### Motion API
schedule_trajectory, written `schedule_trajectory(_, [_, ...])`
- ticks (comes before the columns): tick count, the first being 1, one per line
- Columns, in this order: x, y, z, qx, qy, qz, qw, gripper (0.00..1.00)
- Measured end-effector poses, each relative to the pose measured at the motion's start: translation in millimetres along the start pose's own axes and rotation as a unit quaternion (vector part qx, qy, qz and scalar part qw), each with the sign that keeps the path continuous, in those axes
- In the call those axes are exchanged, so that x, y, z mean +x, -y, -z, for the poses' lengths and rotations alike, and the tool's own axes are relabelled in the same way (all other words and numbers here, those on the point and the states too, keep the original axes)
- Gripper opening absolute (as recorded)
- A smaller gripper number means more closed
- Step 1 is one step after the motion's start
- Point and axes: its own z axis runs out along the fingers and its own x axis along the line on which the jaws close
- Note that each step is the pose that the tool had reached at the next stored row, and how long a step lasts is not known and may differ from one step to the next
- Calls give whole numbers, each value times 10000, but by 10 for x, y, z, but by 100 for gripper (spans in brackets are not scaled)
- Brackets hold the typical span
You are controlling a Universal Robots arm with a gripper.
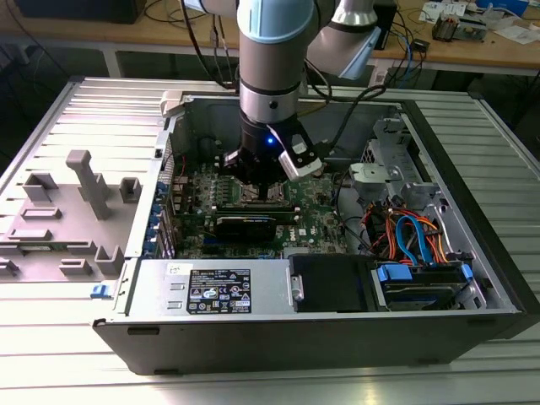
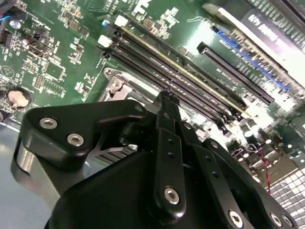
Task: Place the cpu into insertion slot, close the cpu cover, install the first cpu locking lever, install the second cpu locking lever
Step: 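Install the second cpu locking lever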
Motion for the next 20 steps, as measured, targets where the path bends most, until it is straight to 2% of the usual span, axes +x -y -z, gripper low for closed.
schedule_trajectory(4, [65, 39, -3, -42, 3, 0, 10000, 11])
schedule_trajectory(8, [115, 37, -14, -54, 4, -1, 10000, 11])
schedule_trajectory(13, [175, 37, -89, -55, 4, 0, 10000, 11])
schedule_trajectory(20, [196, 36, -124, -56, 3, 1, 10000, 11])
